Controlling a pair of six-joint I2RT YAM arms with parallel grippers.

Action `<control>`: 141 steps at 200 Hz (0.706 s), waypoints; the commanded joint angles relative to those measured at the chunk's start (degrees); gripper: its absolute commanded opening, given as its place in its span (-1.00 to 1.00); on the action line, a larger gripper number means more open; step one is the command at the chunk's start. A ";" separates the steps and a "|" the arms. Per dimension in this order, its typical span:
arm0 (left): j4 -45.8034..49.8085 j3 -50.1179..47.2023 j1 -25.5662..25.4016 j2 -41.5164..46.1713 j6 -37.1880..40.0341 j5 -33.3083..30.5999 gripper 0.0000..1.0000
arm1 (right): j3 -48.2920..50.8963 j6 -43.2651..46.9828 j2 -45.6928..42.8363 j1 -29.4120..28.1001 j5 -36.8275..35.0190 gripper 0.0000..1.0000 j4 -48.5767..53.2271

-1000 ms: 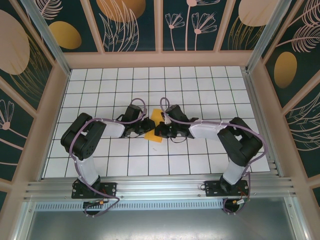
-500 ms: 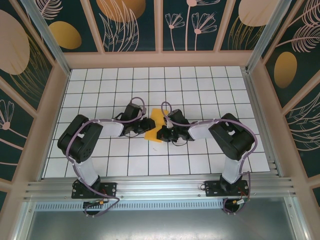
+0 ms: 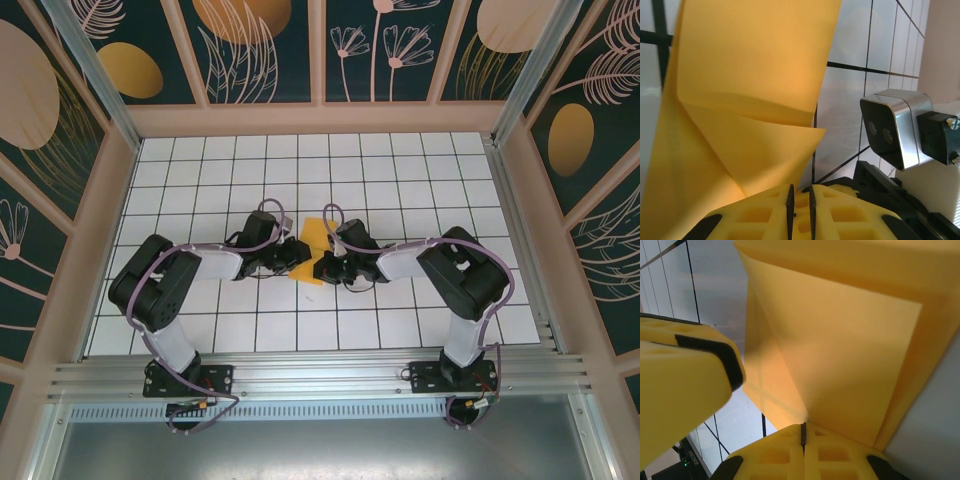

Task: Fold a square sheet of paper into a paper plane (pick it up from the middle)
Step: Fold the triangle a second time at the center of the table.

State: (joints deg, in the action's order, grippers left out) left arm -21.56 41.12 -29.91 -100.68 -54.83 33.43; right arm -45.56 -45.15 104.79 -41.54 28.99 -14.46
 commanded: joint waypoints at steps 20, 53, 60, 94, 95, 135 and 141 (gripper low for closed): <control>-6.61 -1.15 -0.06 -4.02 -3.03 3.54 -0.61 | 1.46 0.21 0.34 -0.12 -0.93 -0.86 3.42; -0.36 0.56 -0.06 -5.30 -0.51 -3.23 -0.61 | 1.35 0.57 0.16 -0.12 -1.28 -0.86 4.38; 1.59 1.33 -0.06 -5.40 0.07 -5.35 -0.61 | 1.40 0.62 0.15 -0.13 -1.45 -0.86 4.82; 6.50 4.05 0.08 -6.36 0.86 -11.66 -0.61 | 1.44 1.25 -0.61 -0.16 -1.81 -0.86 6.22; 6.56 4.14 0.05 -6.41 0.86 -11.86 -0.61 | 1.44 1.27 -0.63 -0.18 -1.82 -0.86 6.30; 8.88 5.66 0.44 -6.53 1.23 -15.33 -0.58 | 1.73 1.73 -1.07 -0.20 -2.27 -0.86 7.43; 9.18 5.87 0.62 -6.52 1.45 -15.40 -0.58 | 1.79 1.65 -1.10 -0.17 -2.25 -0.86 7.43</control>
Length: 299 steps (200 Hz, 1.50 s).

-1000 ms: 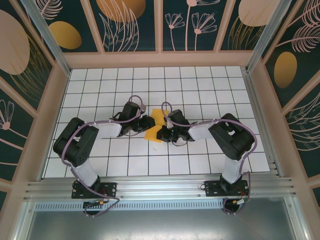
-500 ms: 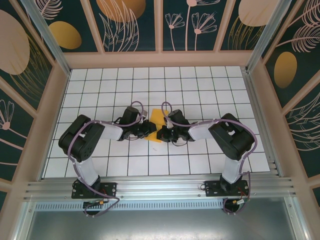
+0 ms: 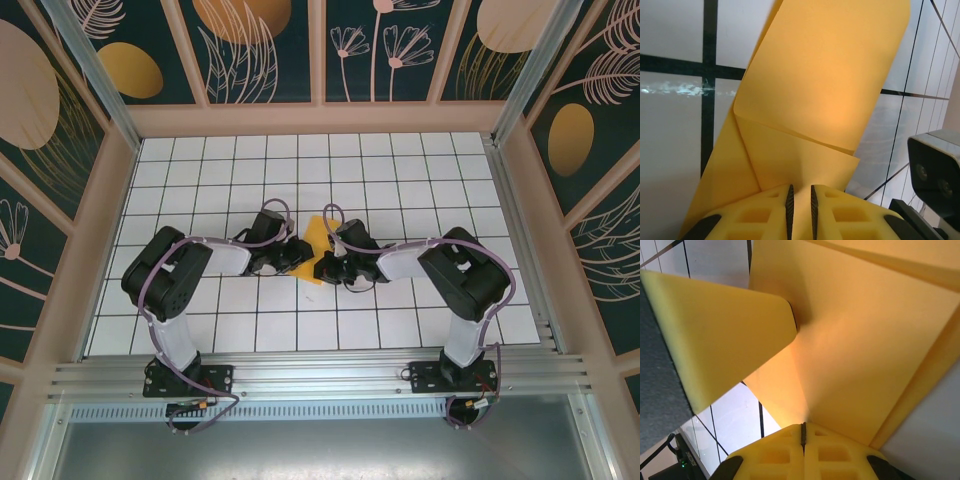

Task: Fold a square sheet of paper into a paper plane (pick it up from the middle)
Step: Fold the triangle a second time at the center of the table.

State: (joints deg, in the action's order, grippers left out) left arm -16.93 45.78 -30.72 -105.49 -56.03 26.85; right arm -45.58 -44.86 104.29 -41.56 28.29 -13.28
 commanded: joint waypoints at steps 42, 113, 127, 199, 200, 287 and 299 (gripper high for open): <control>5.53 2.81 3.01 -1.95 3.73 -8.75 -0.53 | 2.41 1.19 -0.93 -0.10 -1.84 -0.86 6.12; 10.85 8.60 4.60 -4.43 6.34 -11.32 -0.45 | 2.96 0.94 -0.84 -0.19 -1.33 -0.87 5.63; 12.01 9.40 4.94 -4.68 6.83 -12.45 -0.42 | 2.96 1.03 -0.85 -0.17 -1.22 -0.87 5.63; 16.77 16.09 5.53 -3.31 8.83 -13.81 -0.33 | 2.69 1.29 -0.64 -0.18 -0.96 -0.87 5.54; 16.72 16.09 5.56 -3.18 8.83 -13.65 -0.33 | 2.65 1.28 -0.61 -0.18 -0.96 -0.87 5.54; -2.23 4.29 4.99 1.63 4.56 10.99 -0.68 | 1.27 1.55 -0.46 -0.13 -0.98 -0.87 5.31; -4.50 3.73 4.73 0.42 3.61 13.18 -0.69 | 1.05 1.60 -0.46 -0.11 -0.87 -0.87 5.28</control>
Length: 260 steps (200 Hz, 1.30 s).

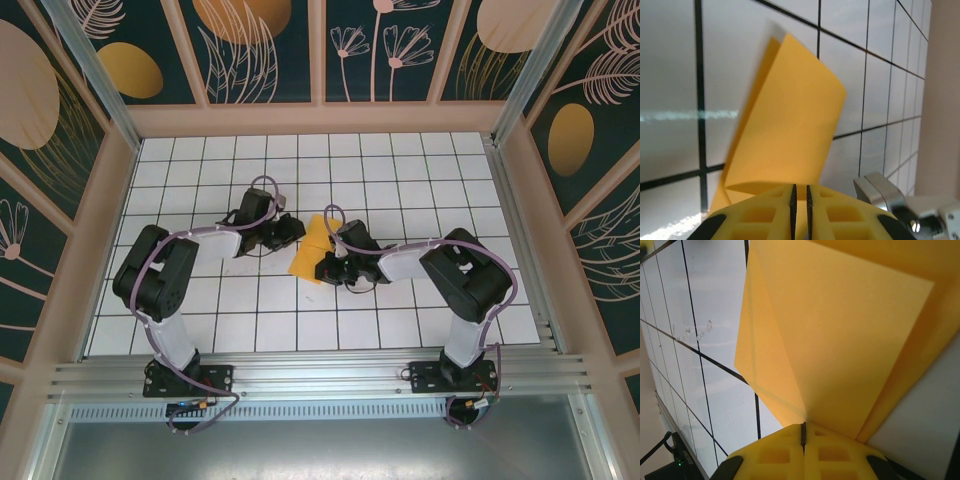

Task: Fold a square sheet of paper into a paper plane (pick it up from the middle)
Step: Fold the triangle a second time at the center of the table.

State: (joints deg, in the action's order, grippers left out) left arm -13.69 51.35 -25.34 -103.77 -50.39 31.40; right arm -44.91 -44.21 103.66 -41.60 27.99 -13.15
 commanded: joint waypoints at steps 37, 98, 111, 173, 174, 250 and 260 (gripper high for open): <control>-8.66 -1.34 -1.37 -4.87 -2.58 8.37 -0.68 | -0.66 1.22 -0.27 -0.06 -0.65 -0.87 5.69; -5.89 -1.04 -1.47 -9.65 -0.44 2.12 -0.69 | -4.11 2.02 -1.33 -0.05 0.08 -0.86 7.45; -5.13 -1.16 -1.46 -9.96 0.19 1.34 -0.69 | -5.73 2.30 -1.77 -0.04 -0.11 -0.86 8.36; -4.50 -1.95 -1.46 -9.18 0.74 1.34 -0.70 | -11.95 2.77 1.20 0.12 -0.65 -0.85 10.42; -4.55 -1.96 -1.46 -9.18 0.74 1.32 -0.69 | -11.95 2.70 1.33 0.12 -0.65 -0.85 10.42; -2.89 -1.30 -1.46 -9.26 1.35 0.33 -0.70 | -6.60 1.50 4.73 1.24 1.22 -0.86 9.08; -2.68 -1.29 -1.46 -9.39 1.34 0.08 -0.70 | -6.23 1.65 4.35 1.48 0.98 -0.85 9.69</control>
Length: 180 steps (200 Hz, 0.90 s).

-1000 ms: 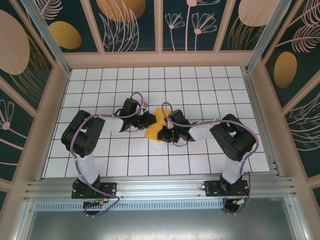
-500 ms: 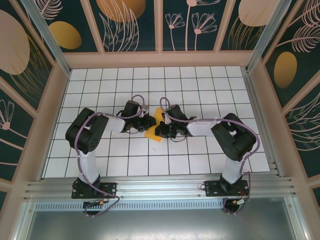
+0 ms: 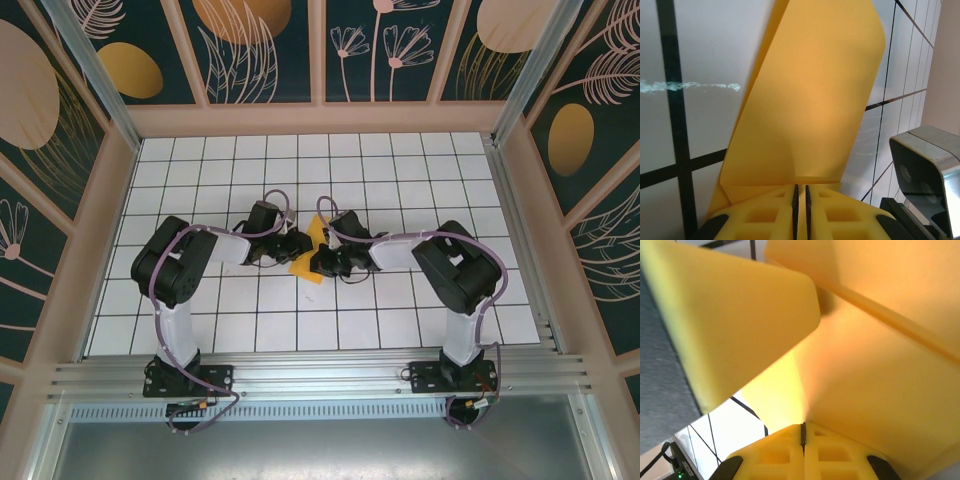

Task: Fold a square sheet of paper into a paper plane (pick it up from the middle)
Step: Fold the triangle a second time at the center of the table.

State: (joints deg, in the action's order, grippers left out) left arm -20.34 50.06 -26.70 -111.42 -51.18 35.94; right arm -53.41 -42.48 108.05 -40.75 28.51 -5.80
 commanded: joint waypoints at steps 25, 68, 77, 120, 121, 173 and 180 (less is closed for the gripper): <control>4.84 -0.06 -0.09 -1.75 2.53 -5.27 -0.70 | 2.99 0.53 -2.41 0.59 0.78 -0.85 3.32; 6.05 0.04 -0.10 -1.85 2.83 -6.59 -0.72 | 5.74 0.58 -4.72 0.24 3.76 -0.85 1.00; 6.10 0.18 -0.11 -1.96 2.79 -6.64 -0.71 | 6.13 0.69 -4.55 0.10 4.13 -0.85 0.94; 7.42 0.56 -0.11 -1.89 3.35 -7.27 -0.72 | 9.40 -0.31 -5.54 -0.37 4.57 -0.84 -0.48; 7.51 0.56 -0.11 -1.79 3.36 -7.28 -0.72 | 9.48 -0.32 -5.60 -0.38 4.60 -0.85 -0.55; 7.94 0.78 -0.11 -1.30 3.44 -7.53 -0.72 | 11.39 0.12 -7.82 -0.67 4.48 -0.85 0.26; 8.04 0.80 -0.11 -1.11 3.43 -7.43 -0.72 | 11.49 0.07 -8.38 -0.64 4.01 -0.85 0.41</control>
State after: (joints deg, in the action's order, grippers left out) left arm -17.30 51.29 -27.03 -111.37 -50.15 34.63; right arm -43.70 -42.37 101.86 -40.80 31.97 -8.97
